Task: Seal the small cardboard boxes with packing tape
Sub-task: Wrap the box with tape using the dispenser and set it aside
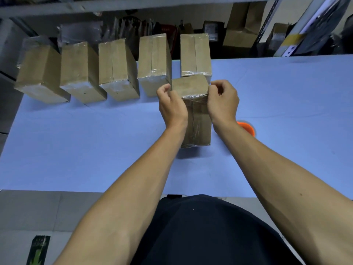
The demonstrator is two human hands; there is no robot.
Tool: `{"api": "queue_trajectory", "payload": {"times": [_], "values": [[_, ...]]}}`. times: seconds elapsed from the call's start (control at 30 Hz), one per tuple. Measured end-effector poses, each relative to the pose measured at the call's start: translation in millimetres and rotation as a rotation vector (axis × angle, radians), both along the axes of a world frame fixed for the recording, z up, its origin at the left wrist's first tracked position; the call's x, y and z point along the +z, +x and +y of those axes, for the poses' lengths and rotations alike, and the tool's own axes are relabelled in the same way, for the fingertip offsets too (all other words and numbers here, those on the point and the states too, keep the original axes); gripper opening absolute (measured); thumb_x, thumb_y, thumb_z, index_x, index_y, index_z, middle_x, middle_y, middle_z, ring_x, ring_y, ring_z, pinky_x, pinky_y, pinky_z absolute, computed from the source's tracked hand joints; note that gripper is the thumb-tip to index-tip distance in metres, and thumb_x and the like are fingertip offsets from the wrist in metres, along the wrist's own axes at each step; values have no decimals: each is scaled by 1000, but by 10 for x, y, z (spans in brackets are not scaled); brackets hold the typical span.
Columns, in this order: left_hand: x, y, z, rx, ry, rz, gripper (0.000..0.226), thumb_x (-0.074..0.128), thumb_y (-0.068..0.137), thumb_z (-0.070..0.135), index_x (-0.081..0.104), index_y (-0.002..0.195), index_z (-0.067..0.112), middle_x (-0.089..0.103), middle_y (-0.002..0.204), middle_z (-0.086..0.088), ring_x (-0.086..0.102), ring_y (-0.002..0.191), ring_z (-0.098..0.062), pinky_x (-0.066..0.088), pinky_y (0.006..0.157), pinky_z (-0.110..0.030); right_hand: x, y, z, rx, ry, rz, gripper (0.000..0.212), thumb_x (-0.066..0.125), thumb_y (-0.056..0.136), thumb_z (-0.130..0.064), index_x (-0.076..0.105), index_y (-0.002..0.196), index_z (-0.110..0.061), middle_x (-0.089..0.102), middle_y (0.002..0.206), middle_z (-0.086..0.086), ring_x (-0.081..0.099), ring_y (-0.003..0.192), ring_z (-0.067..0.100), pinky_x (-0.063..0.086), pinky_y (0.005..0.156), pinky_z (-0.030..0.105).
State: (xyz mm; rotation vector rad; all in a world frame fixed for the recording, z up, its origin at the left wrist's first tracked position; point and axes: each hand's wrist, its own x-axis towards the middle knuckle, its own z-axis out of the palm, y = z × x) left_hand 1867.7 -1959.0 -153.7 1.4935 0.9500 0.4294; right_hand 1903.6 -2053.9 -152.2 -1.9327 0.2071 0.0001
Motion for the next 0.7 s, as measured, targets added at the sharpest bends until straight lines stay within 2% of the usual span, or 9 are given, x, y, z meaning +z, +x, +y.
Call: {"api": "queue_trajectory", "payload": {"times": [0.07, 0.1, 0.17, 0.23, 0.3, 0.37, 0.47, 0.57, 0.7], "values": [[-7, -20, -22, -133, -32, -2, 45, 55, 98, 30, 44, 140, 19, 56, 130, 9, 53, 116, -8, 38, 88, -16, -34, 5, 24, 45, -6, 40, 21, 53, 93, -24, 69, 104, -18, 67, 109, 1, 58, 100, 12, 46, 92, 28], [-9, -32, -19, -192, -26, 0, 56, 60, 96, 34, 40, 146, 20, 52, 129, 12, 51, 115, -4, 37, 88, -12, -51, 5, 40, 83, -2, 57, 24, 56, 94, -31, 67, 110, -17, 64, 115, 2, 57, 102, 12, 45, 95, 28], [-47, -29, 28, -267, 14, 20, 66, 65, 92, 34, 38, 150, 19, 52, 136, 9, 52, 119, -7, 40, 92, -14, -93, -4, 71, 151, -5, 71, 43, 66, 88, -46, 60, 117, -15, 60, 118, 2, 56, 106, 13, 45, 95, 29], [-80, -11, 64, -277, 61, 41, 62, 62, 91, 31, 43, 149, 17, 40, 156, 1, 43, 137, -13, 38, 102, -20, -123, 1, 93, 155, -3, 79, 51, 69, 81, -49, 55, 116, -14, 60, 114, 2, 57, 108, 18, 47, 93, 34], [-90, 5, 60, -244, 100, 63, 54, 56, 93, 25, 48, 146, 16, 35, 159, 0, 37, 143, -16, 35, 111, -25, -123, 18, 92, 142, -37, 66, 44, 68, 82, -44, 55, 111, -13, 62, 108, 1, 58, 102, 19, 48, 89, 35], [-93, 34, 62, -224, 86, 62, 52, 49, 95, 19, 49, 147, 16, 38, 158, 1, 38, 142, -17, 35, 114, -29, -101, 47, 72, 120, -50, 44, 30, 67, 86, -36, 60, 103, -13, 64, 96, -3, 59, 91, 14, 45, 80, 28], [-138, 70, 103, -187, 22, 31, 49, 45, 96, 16, 52, 144, 15, 40, 156, 1, 37, 143, -14, 33, 113, -23, -90, 71, 27, 67, 9, 32, 10, 66, 88, -27, 69, 90, -17, 64, 77, -15, 58, 77, 6, 43, 73, 21], [-166, 110, 157, -141, -106, -3, 45, 46, 96, 11, 56, 140, 11, 39, 157, 1, 36, 144, -13, 30, 118, -28, -88, 62, 42, 17, 66, 54, 11, 63, 88, -24, 73, 85, -23, 68, 78, -17, 60, 80, 3, 47, 77, 21], [-132, 104, 187, -128, -204, -51, 43, 47, 96, 7, 57, 138, 7, 38, 157, -1, 37, 144, -13, 32, 118, -30, -79, 69, 64, -9, 167, 116, 19, 59, 85, -25, 75, 77, -29, 73, 81, -15, 65, 89, 10, 52, 87, 31]]}}
